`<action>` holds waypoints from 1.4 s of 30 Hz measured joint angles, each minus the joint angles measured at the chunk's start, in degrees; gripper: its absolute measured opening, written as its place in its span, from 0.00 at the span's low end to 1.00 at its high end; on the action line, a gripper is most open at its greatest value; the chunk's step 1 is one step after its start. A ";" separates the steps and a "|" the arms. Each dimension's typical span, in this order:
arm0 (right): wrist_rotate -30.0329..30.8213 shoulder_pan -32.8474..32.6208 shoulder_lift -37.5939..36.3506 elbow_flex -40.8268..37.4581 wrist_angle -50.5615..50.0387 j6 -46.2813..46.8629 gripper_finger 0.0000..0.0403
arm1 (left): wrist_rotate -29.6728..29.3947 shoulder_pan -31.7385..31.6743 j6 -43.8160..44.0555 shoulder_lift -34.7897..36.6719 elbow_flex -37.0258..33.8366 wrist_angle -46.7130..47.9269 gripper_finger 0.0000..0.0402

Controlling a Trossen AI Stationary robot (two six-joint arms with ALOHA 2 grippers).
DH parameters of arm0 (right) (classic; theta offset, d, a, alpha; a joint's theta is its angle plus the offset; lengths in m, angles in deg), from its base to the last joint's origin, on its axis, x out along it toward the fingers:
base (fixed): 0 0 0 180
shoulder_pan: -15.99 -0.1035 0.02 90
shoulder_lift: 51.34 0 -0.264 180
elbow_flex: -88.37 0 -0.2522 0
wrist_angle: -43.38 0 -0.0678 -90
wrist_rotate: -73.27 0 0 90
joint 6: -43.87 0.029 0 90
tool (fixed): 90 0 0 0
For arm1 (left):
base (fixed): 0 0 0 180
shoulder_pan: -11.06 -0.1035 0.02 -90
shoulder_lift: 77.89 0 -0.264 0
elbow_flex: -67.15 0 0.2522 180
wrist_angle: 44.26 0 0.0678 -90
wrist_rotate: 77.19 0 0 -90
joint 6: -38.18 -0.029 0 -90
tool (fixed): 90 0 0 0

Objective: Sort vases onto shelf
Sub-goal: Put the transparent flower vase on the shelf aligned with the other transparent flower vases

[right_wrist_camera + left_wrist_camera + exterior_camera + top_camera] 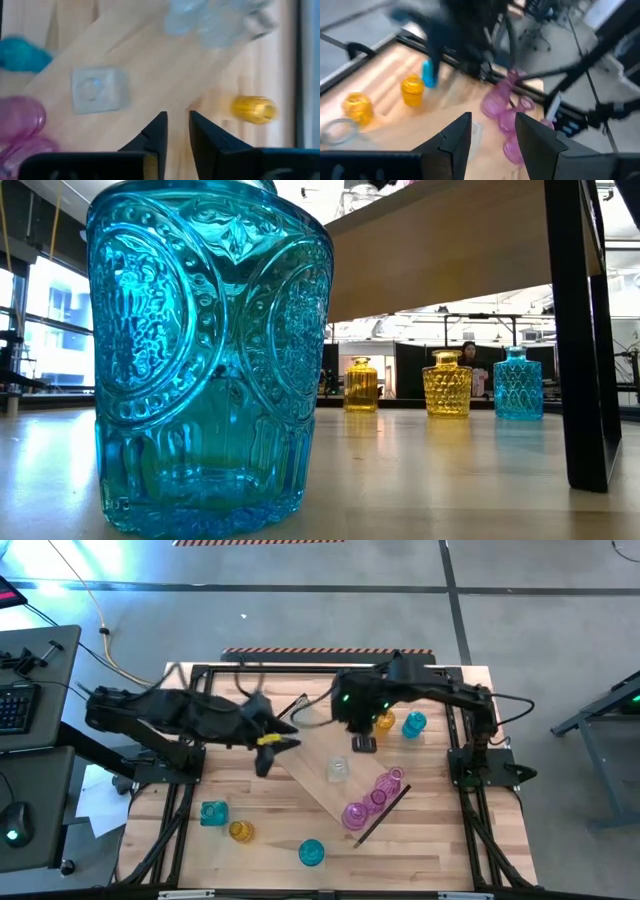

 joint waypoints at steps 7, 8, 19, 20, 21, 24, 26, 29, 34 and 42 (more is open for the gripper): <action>-1.77 3.36 -8.76 -0.07 2.80 2.85 0.08 | 16.03 -4.80 -12.04 -6.76 0.00 -0.92 0.36; -1.86 3.73 -9.92 0.48 2.10 3.98 0.08 | 18.38 -5.36 -14.99 -7.54 -0.01 -0.19 0.36; -1.20 2.91 -22.69 1.38 1.31 15.28 0.08 | 21.10 -8.69 -37.16 -12.89 -0.01 2.29 0.36; -0.68 2.41 -23.48 1.38 1.29 16.17 0.08 | 20.73 -8.93 -38.31 -13.48 -0.01 2.33 0.36; -0.02 1.89 -24.41 1.38 1.28 16.73 0.08 | 20.29 -9.08 -39.22 -14.11 0.01 2.29 0.36; 2.41 0.41 -26.39 1.44 1.00 18.72 0.08 | 20.42 -9.36 -41.20 -15.81 -0.01 2.58 0.36; 3.99 -0.36 -26.95 1.44 0.96 19.45 0.08 | 21.89 -9.41 -42.33 -16.71 -0.01 2.89 0.36; 5.46 -0.89 -27.41 1.40 0.92 20.43 0.08 | 23.85 -9.20 -45.22 -18.08 -0.01 2.86 0.36; 5.50 -0.89 -27.24 1.40 0.91 20.43 0.08 | 24.06 -8.77 -47.94 -18.77 0.03 1.98 0.36; 5.48 -0.89 -26.42 1.40 0.37 20.43 0.08 | 23.43 -8.80 -53.41 -19.35 -0.01 -1.11 0.36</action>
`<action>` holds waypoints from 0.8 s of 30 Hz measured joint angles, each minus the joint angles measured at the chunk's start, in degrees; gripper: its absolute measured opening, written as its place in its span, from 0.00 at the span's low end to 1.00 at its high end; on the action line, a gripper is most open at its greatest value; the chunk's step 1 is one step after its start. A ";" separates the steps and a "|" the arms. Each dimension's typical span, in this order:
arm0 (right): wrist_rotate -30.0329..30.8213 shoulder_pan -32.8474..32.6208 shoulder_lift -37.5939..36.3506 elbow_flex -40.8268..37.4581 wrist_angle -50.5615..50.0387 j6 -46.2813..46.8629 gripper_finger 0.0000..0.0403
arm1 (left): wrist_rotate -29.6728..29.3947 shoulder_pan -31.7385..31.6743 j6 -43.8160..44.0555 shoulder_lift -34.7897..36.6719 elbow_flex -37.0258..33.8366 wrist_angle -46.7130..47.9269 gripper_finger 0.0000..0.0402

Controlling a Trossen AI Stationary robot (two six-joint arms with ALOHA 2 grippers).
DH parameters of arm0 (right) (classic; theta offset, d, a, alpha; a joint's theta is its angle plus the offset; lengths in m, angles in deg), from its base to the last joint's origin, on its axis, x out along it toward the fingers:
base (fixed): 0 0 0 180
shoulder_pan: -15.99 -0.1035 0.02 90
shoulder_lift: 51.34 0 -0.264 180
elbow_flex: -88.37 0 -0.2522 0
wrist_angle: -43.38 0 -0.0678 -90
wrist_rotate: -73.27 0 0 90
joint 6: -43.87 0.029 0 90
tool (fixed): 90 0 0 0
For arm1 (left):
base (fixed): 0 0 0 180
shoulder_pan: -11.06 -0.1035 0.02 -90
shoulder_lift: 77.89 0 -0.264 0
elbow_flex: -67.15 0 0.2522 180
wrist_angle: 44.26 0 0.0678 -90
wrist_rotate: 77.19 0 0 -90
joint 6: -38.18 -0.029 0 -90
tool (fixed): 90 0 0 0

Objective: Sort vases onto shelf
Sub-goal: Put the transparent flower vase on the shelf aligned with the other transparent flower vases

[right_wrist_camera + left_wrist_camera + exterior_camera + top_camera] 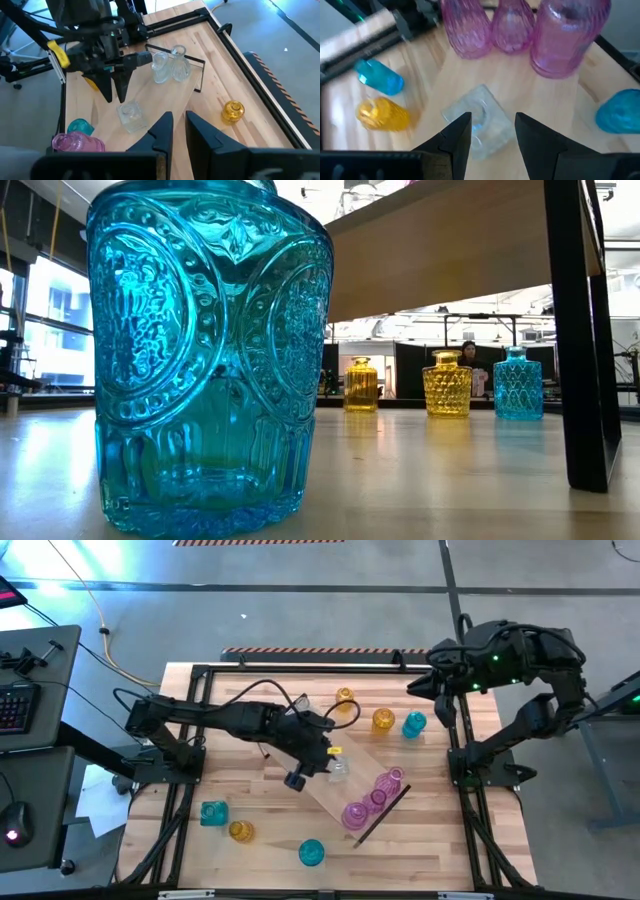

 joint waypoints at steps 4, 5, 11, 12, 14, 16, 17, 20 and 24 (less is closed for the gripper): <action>0.00 0.00 0.14 0.00 0.04 0.00 0.08 | -0.07 -0.01 -0.98 0.11 0.00 -1.19 0.36; 0.00 0.00 0.19 0.00 0.04 0.00 0.08 | 0.22 -0.11 -1.05 0.09 0.00 -1.08 0.36; 0.00 0.00 0.22 0.00 0.07 0.00 0.08 | 1.97 -0.10 -2.11 -0.63 0.00 -2.51 0.36; 0.00 0.00 0.22 0.00 0.09 0.00 0.08 | 2.67 -0.10 -2.12 -0.83 0.00 -2.77 0.36; 0.00 0.00 0.22 0.00 0.10 0.00 0.08 | 3.31 -0.13 -2.09 -1.58 0.11 -4.11 0.36; 0.00 0.00 0.22 0.00 0.11 0.00 0.08 | 3.29 -0.15 -2.14 -1.90 -0.10 -2.89 0.36; -0.01 0.00 0.22 0.00 0.11 0.00 0.08 | 3.34 -0.13 -2.41 -2.15 -0.09 -3.29 0.36; -0.02 0.00 0.22 0.00 0.11 0.00 0.08 | 3.57 -0.33 -2.25 -2.57 0.06 -2.67 0.36; -0.02 0.00 0.22 0.00 0.13 0.00 0.08 | 4.29 -0.73 -2.54 -3.45 0.00 -2.68 0.36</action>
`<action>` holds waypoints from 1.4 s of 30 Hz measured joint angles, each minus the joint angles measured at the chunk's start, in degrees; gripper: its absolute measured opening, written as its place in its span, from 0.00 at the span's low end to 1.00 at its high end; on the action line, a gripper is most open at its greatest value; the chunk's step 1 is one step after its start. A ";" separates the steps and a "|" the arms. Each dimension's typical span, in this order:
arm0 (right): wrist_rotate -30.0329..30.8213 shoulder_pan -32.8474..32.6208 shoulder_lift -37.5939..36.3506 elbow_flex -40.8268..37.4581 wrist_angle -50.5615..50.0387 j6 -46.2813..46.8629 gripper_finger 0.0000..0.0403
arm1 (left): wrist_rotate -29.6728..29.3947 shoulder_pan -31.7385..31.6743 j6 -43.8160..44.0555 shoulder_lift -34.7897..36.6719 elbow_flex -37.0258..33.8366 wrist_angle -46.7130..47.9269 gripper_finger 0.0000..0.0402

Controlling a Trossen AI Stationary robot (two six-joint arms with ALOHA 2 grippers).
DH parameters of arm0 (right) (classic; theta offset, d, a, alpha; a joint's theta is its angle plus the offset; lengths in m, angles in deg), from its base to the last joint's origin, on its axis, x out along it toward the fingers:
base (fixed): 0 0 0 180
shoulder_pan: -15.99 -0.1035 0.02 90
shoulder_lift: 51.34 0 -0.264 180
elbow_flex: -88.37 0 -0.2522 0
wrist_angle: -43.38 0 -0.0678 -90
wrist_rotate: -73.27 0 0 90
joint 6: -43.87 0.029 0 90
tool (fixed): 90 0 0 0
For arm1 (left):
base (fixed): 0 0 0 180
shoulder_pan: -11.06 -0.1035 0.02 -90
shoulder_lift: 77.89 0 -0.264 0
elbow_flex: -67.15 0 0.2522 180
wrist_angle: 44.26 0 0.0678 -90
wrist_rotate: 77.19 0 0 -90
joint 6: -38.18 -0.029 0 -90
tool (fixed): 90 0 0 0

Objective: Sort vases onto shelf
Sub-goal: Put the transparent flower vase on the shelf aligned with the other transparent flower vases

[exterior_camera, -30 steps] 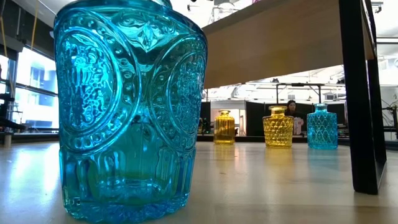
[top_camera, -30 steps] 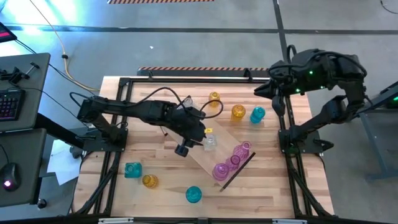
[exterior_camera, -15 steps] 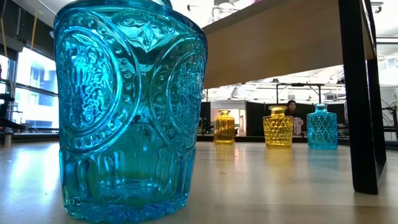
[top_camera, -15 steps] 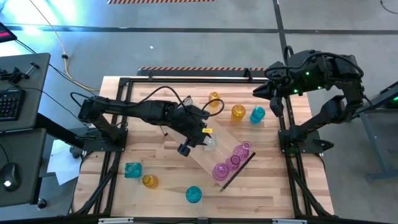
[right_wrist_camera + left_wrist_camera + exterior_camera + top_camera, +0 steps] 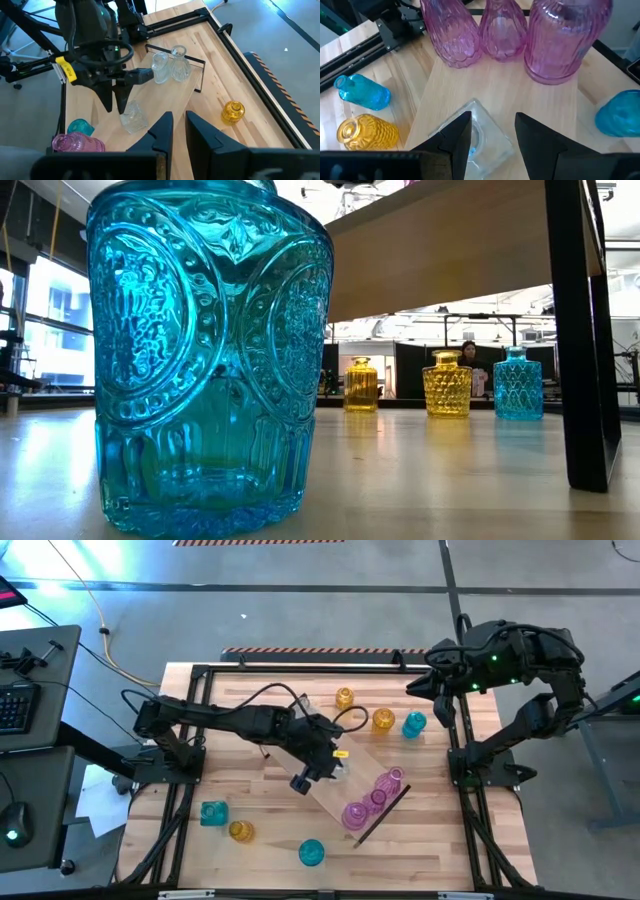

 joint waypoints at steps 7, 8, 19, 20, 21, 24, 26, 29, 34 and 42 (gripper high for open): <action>-0.17 0.00 0.00 0.00 0.02 0.00 0.08 | -0.04 -1.29 0.27 0.02 0.00 0.31 0.36; -0.32 0.00 0.00 0.00 0.02 0.00 0.08 | -0.05 -1.48 0.45 0.02 0.00 0.33 0.36; -0.92 0.00 0.00 0.00 0.02 -0.12 0.08 | 0.60 -1.63 1.83 -0.22 0.13 2.96 0.36; -0.92 0.00 0.00 0.00 0.02 -0.26 0.08 | 0.87 -1.63 2.23 -0.22 0.15 3.31 0.36; -0.92 0.00 0.00 0.00 0.02 -0.31 0.08 | 1.57 -1.63 2.49 -0.22 0.17 3.79 0.36; -1.17 0.00 0.00 0.00 0.02 -0.44 0.08 | 2.50 -1.65 3.62 -0.26 0.25 4.94 0.36; -1.36 0.00 0.00 0.00 0.02 -0.44 0.08 | 2.69 -1.62 4.26 -0.20 0.33 5.88 0.36; -1.36 0.00 0.00 0.00 0.01 -0.58 0.08 | 2.74 -1.54 5.20 0.02 0.33 6.98 0.36; -1.36 0.00 0.00 0.00 0.01 -0.66 0.08 | 2.76 -1.48 6.64 -0.07 1.85 11.65 0.36; -1.36 0.00 0.00 0.00 0.00 -1.11 0.08 | 1.47 -1.43 7.24 -0.31 5.97 19.72 0.36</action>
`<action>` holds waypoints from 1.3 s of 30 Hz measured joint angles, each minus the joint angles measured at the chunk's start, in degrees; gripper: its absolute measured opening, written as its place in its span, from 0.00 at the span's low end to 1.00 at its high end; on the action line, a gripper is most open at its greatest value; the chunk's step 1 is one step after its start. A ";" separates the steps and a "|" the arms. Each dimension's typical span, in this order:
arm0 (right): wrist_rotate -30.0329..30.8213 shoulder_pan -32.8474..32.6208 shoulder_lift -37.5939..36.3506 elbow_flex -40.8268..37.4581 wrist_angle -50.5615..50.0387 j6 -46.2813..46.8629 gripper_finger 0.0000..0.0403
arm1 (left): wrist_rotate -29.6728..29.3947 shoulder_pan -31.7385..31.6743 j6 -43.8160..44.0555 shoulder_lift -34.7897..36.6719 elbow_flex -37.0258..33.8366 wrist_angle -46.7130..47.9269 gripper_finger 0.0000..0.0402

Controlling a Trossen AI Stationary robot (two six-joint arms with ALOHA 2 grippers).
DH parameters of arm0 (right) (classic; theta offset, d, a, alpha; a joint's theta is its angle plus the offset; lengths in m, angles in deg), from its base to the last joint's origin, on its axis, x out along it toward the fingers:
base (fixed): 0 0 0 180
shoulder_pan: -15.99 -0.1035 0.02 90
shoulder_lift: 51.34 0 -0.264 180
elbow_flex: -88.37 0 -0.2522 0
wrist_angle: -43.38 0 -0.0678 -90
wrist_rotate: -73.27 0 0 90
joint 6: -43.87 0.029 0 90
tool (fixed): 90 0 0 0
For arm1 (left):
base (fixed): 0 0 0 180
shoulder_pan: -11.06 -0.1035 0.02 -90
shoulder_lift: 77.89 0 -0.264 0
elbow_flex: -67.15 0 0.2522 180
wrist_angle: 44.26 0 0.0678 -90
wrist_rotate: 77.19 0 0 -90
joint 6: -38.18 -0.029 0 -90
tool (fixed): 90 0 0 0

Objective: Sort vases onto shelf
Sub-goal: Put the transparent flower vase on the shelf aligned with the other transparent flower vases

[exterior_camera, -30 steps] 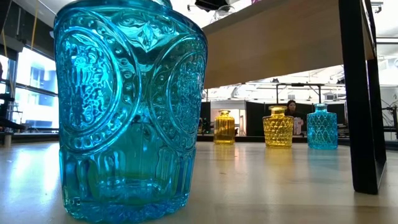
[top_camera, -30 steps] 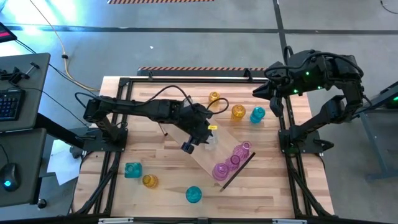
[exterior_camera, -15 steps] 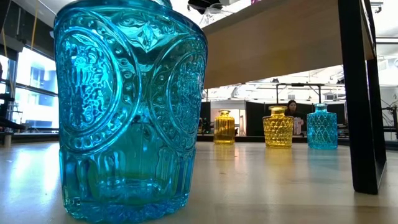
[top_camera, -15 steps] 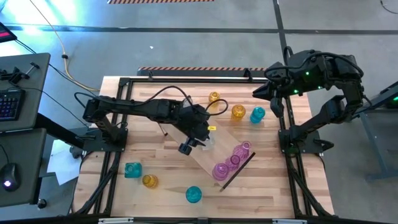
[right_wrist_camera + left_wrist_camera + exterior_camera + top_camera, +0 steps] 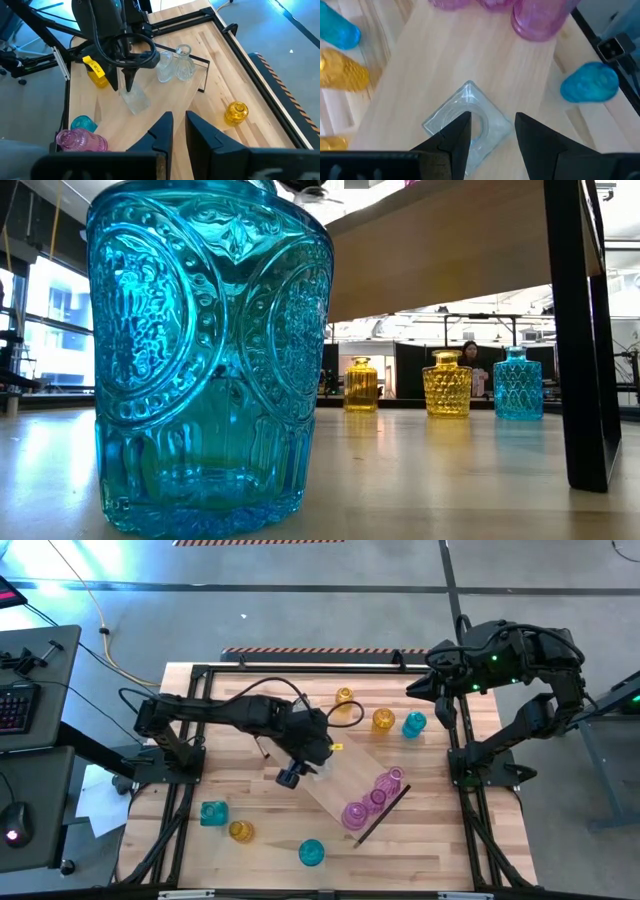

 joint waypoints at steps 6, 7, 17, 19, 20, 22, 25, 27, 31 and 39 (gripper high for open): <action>-0.17 0.00 0.00 0.00 0.00 -0.45 0.08 | -1.63 -0.02 0.90 0.02 0.83 3.76 0.36; -0.17 0.00 0.00 0.00 0.00 -0.49 0.08 | -1.63 -0.02 1.28 0.02 0.85 3.94 0.36; -0.58 0.00 0.00 0.00 -0.26 -1.10 0.08 | -1.37 0.13 3.84 0.97 0.85 7.35 0.36; -0.58 0.01 0.00 0.00 -0.63 -1.31 0.08 | -1.39 0.13 4.35 1.18 0.85 8.56 0.36; -0.60 0.01 -0.01 0.00 -0.76 -1.48 0.08 | -1.39 0.13 4.46 1.24 0.85 8.89 0.36; -0.61 0.00 0.00 0.00 -0.81 -1.51 0.08 | -1.53 0.13 4.74 1.72 0.81 10.06 0.36; -0.61 0.00 -0.02 0.00 -0.81 -1.73 0.08 | -1.61 0.13 5.64 2.07 0.81 11.05 0.36; -0.61 0.02 -0.02 0.00 -0.81 -1.91 0.08 | -1.71 0.13 5.99 2.38 0.74 11.75 0.36; -0.61 0.00 -0.02 0.00 -0.82 -1.93 0.08 | -3.01 0.15 6.09 2.73 0.74 12.63 0.36; -1.32 0.02 -0.02 0.00 -0.85 -1.93 0.08 | -5.65 -0.43 5.90 2.97 0.76 15.65 0.36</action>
